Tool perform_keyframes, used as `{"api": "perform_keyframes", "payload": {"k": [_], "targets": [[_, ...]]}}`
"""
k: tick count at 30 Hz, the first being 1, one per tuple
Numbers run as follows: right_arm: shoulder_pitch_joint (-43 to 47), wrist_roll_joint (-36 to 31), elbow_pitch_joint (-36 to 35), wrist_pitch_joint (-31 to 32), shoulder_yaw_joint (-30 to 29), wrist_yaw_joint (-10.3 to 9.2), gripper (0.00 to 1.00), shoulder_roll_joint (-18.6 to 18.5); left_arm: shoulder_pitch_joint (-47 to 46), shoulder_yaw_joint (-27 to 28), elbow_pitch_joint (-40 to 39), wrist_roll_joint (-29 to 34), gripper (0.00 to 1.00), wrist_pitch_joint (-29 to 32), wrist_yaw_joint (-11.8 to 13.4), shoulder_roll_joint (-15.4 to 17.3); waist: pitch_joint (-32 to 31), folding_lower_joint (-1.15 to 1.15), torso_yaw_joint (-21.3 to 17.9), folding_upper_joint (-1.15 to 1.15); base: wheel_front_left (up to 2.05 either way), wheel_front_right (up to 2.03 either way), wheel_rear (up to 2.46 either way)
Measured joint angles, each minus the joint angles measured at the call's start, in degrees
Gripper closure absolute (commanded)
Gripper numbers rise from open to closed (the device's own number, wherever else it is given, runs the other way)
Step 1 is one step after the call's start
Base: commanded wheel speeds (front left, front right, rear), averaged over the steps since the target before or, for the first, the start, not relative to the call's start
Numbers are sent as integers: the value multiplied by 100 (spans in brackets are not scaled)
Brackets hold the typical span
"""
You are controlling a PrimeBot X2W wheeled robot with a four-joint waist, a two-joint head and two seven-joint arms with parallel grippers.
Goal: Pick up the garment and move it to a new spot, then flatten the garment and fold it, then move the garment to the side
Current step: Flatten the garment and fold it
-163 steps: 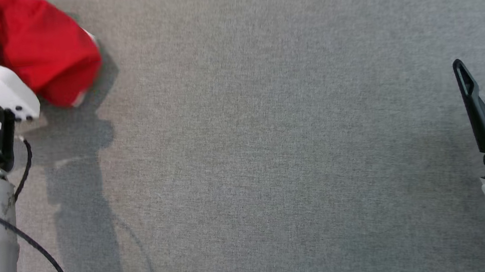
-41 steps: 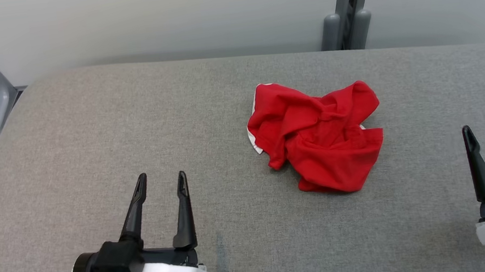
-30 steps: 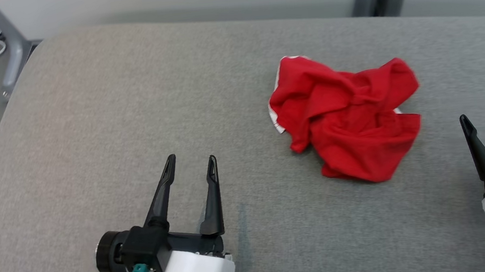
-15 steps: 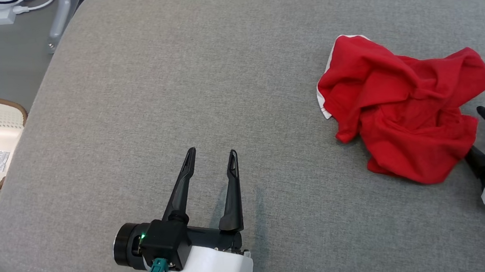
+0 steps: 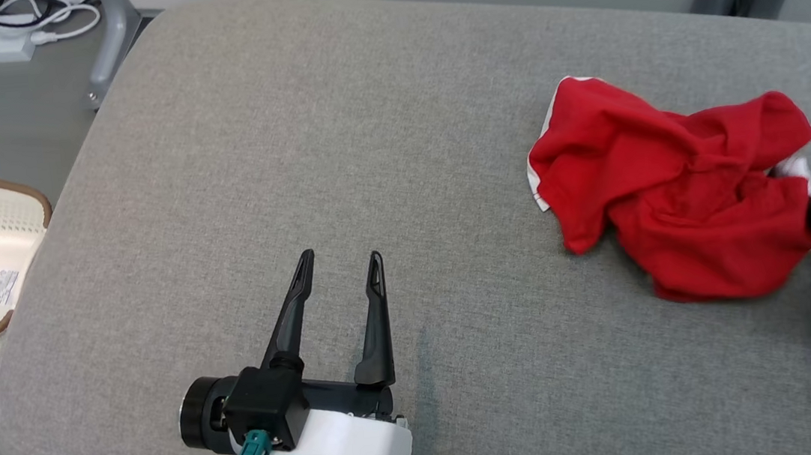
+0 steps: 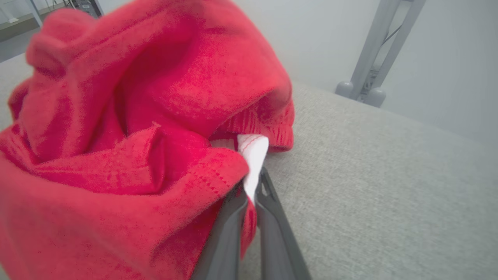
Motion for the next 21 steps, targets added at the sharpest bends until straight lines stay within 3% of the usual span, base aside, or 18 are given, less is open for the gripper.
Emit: {"api": "perform_keyframes", "payload": {"k": [6, 12, 17, 21], "targets": [[-405, -167, 519, -304, -619, 0, 100, -99, 32, 79, 40, 20, 0, 0, -59, -1, -216, 0, -100, 0, 0, 0, 0], [-1445, -781, 687, -459, -1335, -1, 100, -323, 130, 154, 90, 31, 0, 0, -163, -3, -480, 0, -133, 0, 0, 0, 0], [-2294, -1282, -34, -501, -1365, -1, 100, -112, 289, 247, 104, 30, 0, 0, -247, -2, -651, 0, -54, 0, 0, 0, 0], [-2551, -1504, -823, -238, -956, -1, 100, 326, 405, 324, 100, 29, 0, 0, -296, -1, -743, 0, 39, 0, 0, 0, 0]]}}
